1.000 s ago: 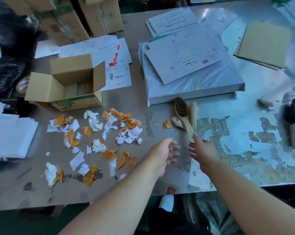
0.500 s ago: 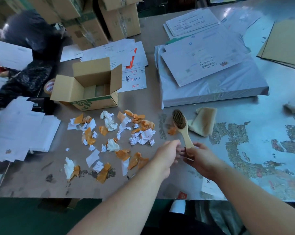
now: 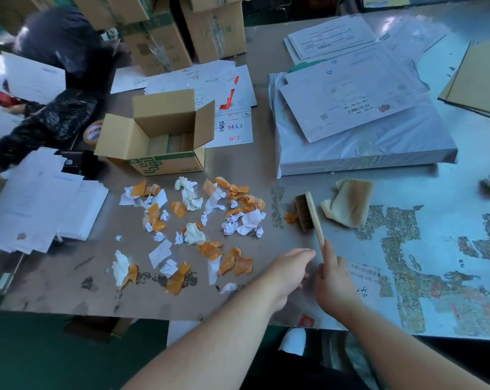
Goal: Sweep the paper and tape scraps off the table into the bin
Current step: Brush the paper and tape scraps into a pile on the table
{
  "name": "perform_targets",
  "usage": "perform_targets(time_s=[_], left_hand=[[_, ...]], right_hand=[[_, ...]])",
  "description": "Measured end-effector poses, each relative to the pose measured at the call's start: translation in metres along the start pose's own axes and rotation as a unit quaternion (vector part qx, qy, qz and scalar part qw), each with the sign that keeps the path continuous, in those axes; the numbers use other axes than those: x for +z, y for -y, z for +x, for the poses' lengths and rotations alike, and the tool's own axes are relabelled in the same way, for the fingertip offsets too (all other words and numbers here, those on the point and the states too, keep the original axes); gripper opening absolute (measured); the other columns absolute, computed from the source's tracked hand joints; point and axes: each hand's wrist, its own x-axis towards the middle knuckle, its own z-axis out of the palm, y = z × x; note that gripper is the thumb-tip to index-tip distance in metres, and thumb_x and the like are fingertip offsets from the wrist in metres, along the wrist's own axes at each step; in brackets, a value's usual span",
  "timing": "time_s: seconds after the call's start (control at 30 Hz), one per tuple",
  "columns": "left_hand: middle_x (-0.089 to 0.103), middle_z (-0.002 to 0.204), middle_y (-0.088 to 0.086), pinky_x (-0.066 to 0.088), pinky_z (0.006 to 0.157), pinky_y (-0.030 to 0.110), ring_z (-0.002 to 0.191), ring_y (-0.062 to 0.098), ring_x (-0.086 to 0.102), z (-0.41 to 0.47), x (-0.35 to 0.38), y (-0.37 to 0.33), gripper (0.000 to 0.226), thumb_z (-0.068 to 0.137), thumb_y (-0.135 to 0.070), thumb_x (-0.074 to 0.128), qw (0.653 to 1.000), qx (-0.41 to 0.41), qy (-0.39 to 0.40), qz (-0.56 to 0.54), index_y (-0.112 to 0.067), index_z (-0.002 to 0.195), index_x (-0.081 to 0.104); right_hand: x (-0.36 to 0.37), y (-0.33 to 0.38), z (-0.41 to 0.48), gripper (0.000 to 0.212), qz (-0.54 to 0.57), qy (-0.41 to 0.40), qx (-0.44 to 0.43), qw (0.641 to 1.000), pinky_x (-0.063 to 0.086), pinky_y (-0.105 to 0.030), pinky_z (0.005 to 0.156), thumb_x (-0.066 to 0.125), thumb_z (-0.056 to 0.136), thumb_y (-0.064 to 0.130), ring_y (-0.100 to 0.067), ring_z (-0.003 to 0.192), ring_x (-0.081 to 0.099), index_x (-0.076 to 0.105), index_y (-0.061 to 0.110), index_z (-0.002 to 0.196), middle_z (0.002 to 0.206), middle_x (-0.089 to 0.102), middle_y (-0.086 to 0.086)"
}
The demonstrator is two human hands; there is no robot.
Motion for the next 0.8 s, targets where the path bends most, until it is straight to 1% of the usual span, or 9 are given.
perform_targets(time_s=[0.1, 0.2, 0.33, 0.4, 0.43, 0.5, 0.57, 0.7, 0.8], left_hand=[[0.06, 0.126, -0.01, 0.047, 0.105, 0.038, 0.124, 0.023, 0.061, -0.005, -0.009, 0.006, 0.039, 0.106, -0.042, 0.048, 1.0, -0.007, 0.0, -0.005, -0.032, 0.142, 0.056], [0.061, 0.126, -0.009, 0.048, 0.102, 0.037, 0.124, 0.023, 0.06, -0.012, -0.021, 0.012, 0.038, 0.106, -0.042, 0.048, 1.0, -0.005, -0.003, -0.007, -0.032, 0.141, 0.057], [0.061, 0.134, -0.009, 0.049, 0.105, 0.04, 0.121, 0.022, 0.062, -0.021, -0.042, 0.022, 0.035, 0.106, -0.044, 0.048, 1.0, -0.006, -0.021, -0.01, -0.033, 0.137, 0.058], [0.063, 0.133, -0.009, 0.051, 0.103, 0.04, 0.118, 0.021, 0.064, -0.025, -0.051, 0.028, 0.03, 0.105, -0.044, 0.048, 0.999, -0.008, -0.029, -0.015, -0.034, 0.13, 0.061], [0.066, 0.13, -0.007, 0.051, 0.099, 0.039, 0.114, 0.021, 0.065, -0.028, -0.057, 0.031, 0.026, 0.104, -0.043, 0.049, 0.999, -0.009, -0.032, -0.021, -0.032, 0.123, 0.064], [0.07, 0.126, -0.004, 0.05, 0.091, 0.037, 0.108, 0.022, 0.065, -0.032, -0.069, 0.038, 0.024, 0.103, -0.041, 0.051, 0.999, -0.01, -0.041, -0.033, -0.028, 0.112, 0.068], [0.07, 0.122, -0.004, 0.049, 0.089, 0.037, 0.108, 0.023, 0.066, -0.037, -0.083, 0.047, 0.02, 0.103, -0.04, 0.051, 0.998, -0.008, -0.043, -0.04, -0.028, 0.106, 0.067], [0.065, 0.11, -0.006, 0.046, 0.085, 0.034, 0.099, 0.02, 0.06, -0.049, -0.112, 0.059, 0.021, 0.105, -0.038, 0.049, 0.998, -0.006, -0.034, -0.056, -0.027, 0.103, 0.065], [0.065, 0.105, -0.004, 0.049, 0.087, 0.035, 0.098, 0.021, 0.06, -0.059, -0.132, 0.068, 0.022, 0.107, -0.039, 0.048, 0.997, -0.003, -0.019, -0.071, -0.028, 0.097, 0.064]], right_hand=[[0.009, 0.012, -0.004, 0.078, -0.015, 0.017, 0.0, 1.0, 0.04, -0.046, 0.091, 0.042, 0.098, 0.01, -0.044, 0.113, 0.048, 0.0, 0.021, 0.163, 0.125, 0.042, -0.019], [0.02, 0.023, -0.007, 0.087, -0.026, 0.03, 0.008, 0.999, 0.04, -0.047, 0.095, 0.05, 0.095, 0.009, -0.043, 0.119, 0.046, -0.005, 0.019, 0.162, 0.129, 0.04, -0.018], [0.037, 0.036, -0.008, 0.086, -0.016, 0.018, 0.025, 0.999, 0.042, -0.05, 0.098, 0.048, 0.093, 0.008, -0.043, 0.117, 0.047, -0.003, 0.022, 0.161, 0.124, 0.04, -0.016], [0.044, 0.043, -0.013, 0.083, -0.025, 0.028, 0.014, 0.999, 0.043, -0.048, 0.095, 0.048, 0.094, 0.009, -0.042, 0.114, 0.049, 0.001, 0.025, 0.161, 0.116, 0.037, -0.009], [0.048, 0.047, -0.017, 0.082, -0.031, 0.038, 0.003, 0.999, 0.042, -0.047, 0.094, 0.047, 0.095, 0.009, -0.042, 0.114, 0.049, 0.002, 0.025, 0.161, 0.114, 0.035, -0.007], [0.059, 0.055, -0.025, 0.083, -0.041, 0.055, -0.022, 0.997, 0.041, -0.045, 0.096, 0.048, 0.095, 0.008, -0.042, 0.116, 0.047, 0.001, 0.023, 0.162, 0.116, 0.036, -0.008], [0.072, 0.064, -0.033, 0.083, -0.046, 0.066, -0.019, 0.997, 0.042, -0.045, 0.097, 0.047, 0.096, 0.009, -0.041, 0.117, 0.047, -0.001, 0.024, 0.162, 0.121, 0.039, -0.011], [0.095, 0.085, -0.047, 0.083, -0.041, 0.061, -0.005, 0.997, 0.043, -0.049, 0.103, 0.049, 0.094, 0.01, -0.043, 0.12, 0.047, 0.004, 0.023, 0.162, 0.124, 0.041, -0.016], [0.112, 0.1, -0.063, 0.082, -0.039, 0.062, -0.011, 0.997, 0.042, -0.047, 0.104, 0.047, 0.093, 0.007, -0.042, 0.121, 0.047, 0.007, 0.022, 0.162, 0.126, 0.043, -0.019]])
